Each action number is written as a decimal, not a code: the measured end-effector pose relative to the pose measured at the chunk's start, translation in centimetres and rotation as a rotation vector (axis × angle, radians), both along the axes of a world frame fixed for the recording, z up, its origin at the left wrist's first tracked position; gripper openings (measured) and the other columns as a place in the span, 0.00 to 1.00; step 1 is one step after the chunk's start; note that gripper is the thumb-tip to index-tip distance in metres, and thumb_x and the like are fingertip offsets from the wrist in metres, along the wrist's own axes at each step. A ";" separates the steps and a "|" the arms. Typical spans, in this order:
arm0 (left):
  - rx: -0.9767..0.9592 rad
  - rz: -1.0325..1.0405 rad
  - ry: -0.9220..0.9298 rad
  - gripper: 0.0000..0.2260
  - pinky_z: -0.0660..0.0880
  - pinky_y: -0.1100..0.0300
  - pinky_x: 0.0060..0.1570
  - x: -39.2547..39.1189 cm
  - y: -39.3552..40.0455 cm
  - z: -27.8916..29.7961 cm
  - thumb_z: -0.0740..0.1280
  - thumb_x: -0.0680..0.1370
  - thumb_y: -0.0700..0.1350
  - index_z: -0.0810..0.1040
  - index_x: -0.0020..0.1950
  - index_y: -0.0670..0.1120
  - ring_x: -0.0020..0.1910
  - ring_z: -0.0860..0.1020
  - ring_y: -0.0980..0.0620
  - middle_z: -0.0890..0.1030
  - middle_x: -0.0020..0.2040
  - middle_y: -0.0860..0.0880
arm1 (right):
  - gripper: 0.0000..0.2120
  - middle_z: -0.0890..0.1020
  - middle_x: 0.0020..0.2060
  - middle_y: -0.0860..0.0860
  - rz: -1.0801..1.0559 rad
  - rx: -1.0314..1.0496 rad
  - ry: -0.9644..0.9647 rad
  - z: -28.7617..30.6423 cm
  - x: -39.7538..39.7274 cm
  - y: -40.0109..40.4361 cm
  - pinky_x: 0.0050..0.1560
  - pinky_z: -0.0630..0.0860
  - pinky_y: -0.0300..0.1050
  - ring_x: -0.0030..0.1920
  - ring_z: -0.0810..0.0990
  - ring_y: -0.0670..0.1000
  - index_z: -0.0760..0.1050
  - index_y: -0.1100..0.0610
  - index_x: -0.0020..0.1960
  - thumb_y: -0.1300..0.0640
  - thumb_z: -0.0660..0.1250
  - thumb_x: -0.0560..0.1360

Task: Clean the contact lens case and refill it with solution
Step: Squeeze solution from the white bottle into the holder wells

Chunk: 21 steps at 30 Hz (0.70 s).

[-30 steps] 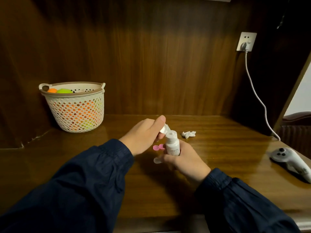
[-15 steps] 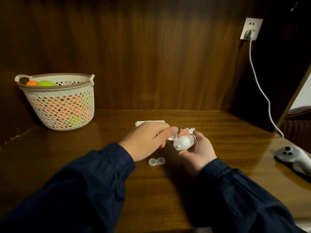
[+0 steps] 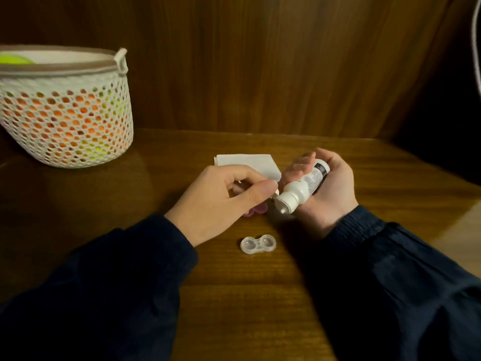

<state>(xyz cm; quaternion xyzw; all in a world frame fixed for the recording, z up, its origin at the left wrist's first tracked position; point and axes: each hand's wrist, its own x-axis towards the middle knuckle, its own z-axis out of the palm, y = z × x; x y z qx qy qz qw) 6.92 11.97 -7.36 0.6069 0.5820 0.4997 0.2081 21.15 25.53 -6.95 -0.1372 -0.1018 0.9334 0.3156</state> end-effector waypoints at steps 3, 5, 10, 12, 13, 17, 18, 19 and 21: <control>-0.020 0.019 0.008 0.15 0.77 0.71 0.39 -0.2 0.0 -0.7 0.67 0.76 0.62 0.86 0.54 0.56 0.40 0.84 0.62 0.87 0.45 0.59 | 0.16 0.74 0.29 0.45 -0.030 0.063 -0.039 -0.3 -0.3 0.2 0.27 0.72 0.38 0.26 0.73 0.45 0.76 0.56 0.33 0.51 0.66 0.76; -0.034 0.031 0.051 0.11 0.79 0.66 0.43 -0.4 -0.2 -1.1 0.68 0.79 0.60 0.86 0.55 0.57 0.44 0.84 0.61 0.87 0.46 0.61 | 0.15 0.75 0.30 0.45 -0.050 0.091 -0.067 -0.5 -0.4 0.2 0.26 0.72 0.39 0.26 0.72 0.45 0.76 0.57 0.33 0.51 0.66 0.76; -0.086 0.036 0.127 0.09 0.84 0.46 0.50 -0.6 -0.8 -1.5 0.68 0.79 0.60 0.86 0.53 0.61 0.47 0.83 0.60 0.85 0.47 0.68 | 0.15 0.75 0.30 0.45 -0.041 0.153 -0.106 -1.3 -0.6 -0.1 0.26 0.71 0.38 0.25 0.72 0.45 0.75 0.56 0.34 0.50 0.65 0.76; -0.096 0.018 0.154 0.10 0.83 0.48 0.50 -0.7 -0.9 -1.4 0.68 0.79 0.59 0.86 0.53 0.60 0.48 0.82 0.62 0.84 0.46 0.68 | 0.13 0.75 0.29 0.46 -0.026 0.182 -0.119 -1.4 -0.7 -0.3 0.25 0.71 0.38 0.24 0.72 0.45 0.75 0.55 0.36 0.49 0.66 0.75; -0.099 0.008 0.169 0.10 0.82 0.52 0.49 -0.8 -1.0 -1.3 0.67 0.78 0.59 0.86 0.54 0.60 0.48 0.82 0.62 0.84 0.46 0.69 | 0.13 0.75 0.29 0.46 -0.020 0.190 -0.121 -1.4 -0.7 -0.4 0.25 0.72 0.38 0.24 0.72 0.45 0.75 0.55 0.36 0.49 0.66 0.75; -0.119 -0.017 0.258 0.09 0.73 0.68 0.44 -1.3 -1.1 -1.3 0.68 0.77 0.57 0.86 0.53 0.60 0.48 0.81 0.63 0.82 0.44 0.71 | 0.13 0.74 0.30 0.46 -0.016 0.253 -0.148 -1.9 -1.0 -0.8 0.25 0.72 0.38 0.24 0.71 0.45 0.74 0.54 0.37 0.48 0.67 0.75; -0.129 -0.022 0.264 0.07 0.74 0.67 0.44 -1.4 -1.1 -1.3 0.69 0.78 0.56 0.86 0.53 0.60 0.47 0.81 0.62 0.82 0.44 0.71 | 0.13 0.73 0.30 0.46 -0.015 0.274 -0.156 -2.0 -1.1 -0.9 0.25 0.72 0.38 0.24 0.71 0.45 0.74 0.54 0.37 0.48 0.67 0.75; -0.134 -0.028 0.261 0.06 0.74 0.66 0.44 -1.6 -1.1 -1.3 0.70 0.78 0.54 0.87 0.53 0.59 0.47 0.81 0.61 0.83 0.43 0.70 | 0.13 0.73 0.30 0.46 -0.014 0.289 -0.159 -2.0 -1.1 -1.1 0.25 0.72 0.39 0.24 0.71 0.45 0.74 0.54 0.37 0.48 0.67 0.75; -0.136 -0.039 0.251 0.05 0.75 0.64 0.45 -1.7 -1.1 -1.3 0.71 0.79 0.51 0.87 0.52 0.58 0.46 0.81 0.60 0.84 0.44 0.67 | 0.13 0.72 0.30 0.46 -0.019 0.299 -0.160 -1.9 -1.2 -1.3 0.25 0.71 0.39 0.24 0.70 0.45 0.74 0.54 0.37 0.48 0.67 0.75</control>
